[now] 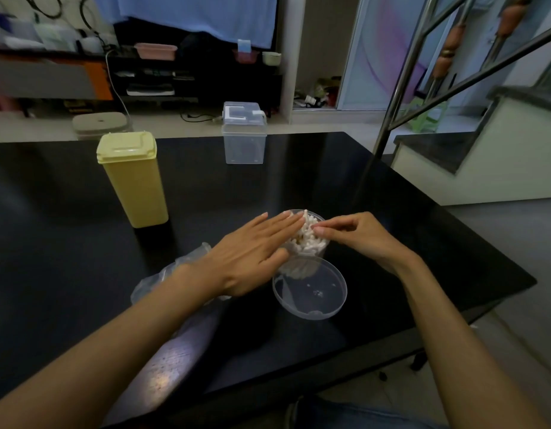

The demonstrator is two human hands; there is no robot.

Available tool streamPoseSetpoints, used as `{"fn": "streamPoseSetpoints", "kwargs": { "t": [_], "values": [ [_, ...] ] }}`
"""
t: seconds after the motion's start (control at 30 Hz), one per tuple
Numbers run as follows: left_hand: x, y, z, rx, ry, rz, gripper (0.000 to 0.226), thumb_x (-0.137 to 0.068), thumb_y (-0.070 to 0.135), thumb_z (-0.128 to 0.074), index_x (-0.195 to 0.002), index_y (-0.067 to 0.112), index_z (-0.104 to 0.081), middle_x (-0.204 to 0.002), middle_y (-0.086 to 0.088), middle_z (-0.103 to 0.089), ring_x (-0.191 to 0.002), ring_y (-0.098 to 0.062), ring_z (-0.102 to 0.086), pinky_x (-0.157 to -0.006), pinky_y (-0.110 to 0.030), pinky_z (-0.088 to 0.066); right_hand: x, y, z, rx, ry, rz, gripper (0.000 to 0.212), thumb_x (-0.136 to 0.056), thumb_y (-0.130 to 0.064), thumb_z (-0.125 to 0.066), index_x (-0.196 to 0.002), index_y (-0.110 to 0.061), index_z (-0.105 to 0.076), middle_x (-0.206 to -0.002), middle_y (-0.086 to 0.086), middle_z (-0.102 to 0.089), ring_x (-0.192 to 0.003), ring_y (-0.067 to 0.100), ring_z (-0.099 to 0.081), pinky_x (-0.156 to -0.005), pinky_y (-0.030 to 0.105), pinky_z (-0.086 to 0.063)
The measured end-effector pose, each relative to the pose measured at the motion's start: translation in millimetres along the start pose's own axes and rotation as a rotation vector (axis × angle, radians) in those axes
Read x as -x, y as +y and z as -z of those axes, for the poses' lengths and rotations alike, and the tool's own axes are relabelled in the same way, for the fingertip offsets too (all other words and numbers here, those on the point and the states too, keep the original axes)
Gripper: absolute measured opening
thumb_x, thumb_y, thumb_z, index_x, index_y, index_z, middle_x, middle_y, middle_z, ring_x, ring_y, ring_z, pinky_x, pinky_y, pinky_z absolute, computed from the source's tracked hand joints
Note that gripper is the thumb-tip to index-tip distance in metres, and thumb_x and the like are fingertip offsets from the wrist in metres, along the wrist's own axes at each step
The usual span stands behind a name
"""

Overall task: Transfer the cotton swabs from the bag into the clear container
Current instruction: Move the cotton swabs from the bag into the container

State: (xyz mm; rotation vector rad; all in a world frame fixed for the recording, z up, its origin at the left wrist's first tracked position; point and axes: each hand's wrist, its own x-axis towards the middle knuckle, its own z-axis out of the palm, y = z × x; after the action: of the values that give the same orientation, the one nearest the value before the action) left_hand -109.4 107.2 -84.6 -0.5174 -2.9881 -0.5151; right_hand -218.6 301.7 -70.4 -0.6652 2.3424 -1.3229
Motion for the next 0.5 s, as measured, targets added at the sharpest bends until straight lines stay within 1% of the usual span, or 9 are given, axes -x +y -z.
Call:
{"fn": "streamPoseSetpoints", "kwargs": {
  "t": [0.07,0.13,0.2,0.3,0.37,0.43,0.5],
  "values": [
    [1,-3,0,-0.056,-0.015,0.012,0.070,-0.078,0.051,0.002,-0.146,0.033,0.005,-0.158,0.013,0.000,-0.141,0.007,0.008,-0.112,-0.015,0.014,-2,1,-4,-0.018,0.065,0.028,0.017,-0.080,-0.024,-0.071,-0.097,-0.021,-0.072,-0.098,-0.006,-0.070,-0.091,-0.001,-0.064,-0.072,0.010,-0.048],
    [1,-3,1,-0.102,-0.027,0.005,0.074,-0.077,0.051,0.004,-0.148,0.031,-0.001,-0.158,0.012,-0.002,-0.141,0.006,0.007,-0.113,-0.017,0.014,-3,-4,-5,-0.003,0.181,0.093,0.016,-0.080,-0.023,-0.071,-0.095,-0.017,-0.072,-0.094,-0.002,-0.068,-0.083,0.000,-0.063,-0.066,0.007,-0.047],
    [1,-2,2,-0.146,-0.036,0.006,0.077,-0.076,0.051,0.006,-0.149,0.029,-0.002,-0.158,0.011,-0.001,-0.141,0.005,0.007,-0.114,-0.020,0.013,-2,-15,-1,0.147,0.275,0.199,0.015,-0.079,-0.025,-0.072,-0.092,-0.017,-0.073,-0.087,-0.001,-0.064,-0.075,0.002,-0.058,-0.064,0.011,-0.045],
    [-2,-3,3,-0.202,-0.029,0.017,0.078,-0.076,0.051,0.008,-0.150,0.029,-0.002,-0.158,0.010,0.000,-0.140,0.005,0.010,-0.114,-0.022,0.012,3,-31,1,0.414,0.278,0.304,0.014,-0.081,-0.027,-0.070,-0.091,-0.018,-0.073,-0.082,-0.005,-0.059,-0.070,0.004,-0.050,-0.063,0.014,-0.036],
    [-5,-1,4,-0.224,-0.018,0.020,0.079,-0.076,0.052,0.010,-0.150,0.029,-0.004,-0.158,0.010,-0.002,-0.141,0.003,0.009,-0.115,-0.023,0.011,7,-35,-6,0.564,0.279,0.336,0.014,-0.082,-0.030,-0.069,-0.090,-0.019,-0.073,-0.081,-0.007,-0.056,-0.071,0.003,-0.046,-0.068,0.018,-0.034],
    [-6,0,5,-0.240,-0.012,0.030,0.080,-0.076,0.054,0.011,-0.150,0.029,-0.007,-0.158,0.011,-0.004,-0.143,0.001,0.007,-0.115,-0.024,0.011,8,-32,-15,0.677,0.261,0.321,0.015,-0.082,-0.033,-0.068,-0.091,-0.021,-0.072,-0.080,-0.009,-0.054,-0.077,0.004,-0.044,-0.077,0.026,-0.038],
    [-5,1,5,-0.255,-0.019,0.038,0.082,-0.076,0.054,0.011,-0.150,0.029,-0.009,-0.158,0.010,-0.006,-0.143,0.000,0.006,-0.115,-0.026,0.010,6,-27,-21,0.695,0.228,0.262,0.018,-0.083,-0.034,-0.067,-0.093,-0.021,-0.072,-0.081,-0.009,-0.054,-0.084,0.006,-0.045,-0.080,0.028,-0.038]
  ]
}}
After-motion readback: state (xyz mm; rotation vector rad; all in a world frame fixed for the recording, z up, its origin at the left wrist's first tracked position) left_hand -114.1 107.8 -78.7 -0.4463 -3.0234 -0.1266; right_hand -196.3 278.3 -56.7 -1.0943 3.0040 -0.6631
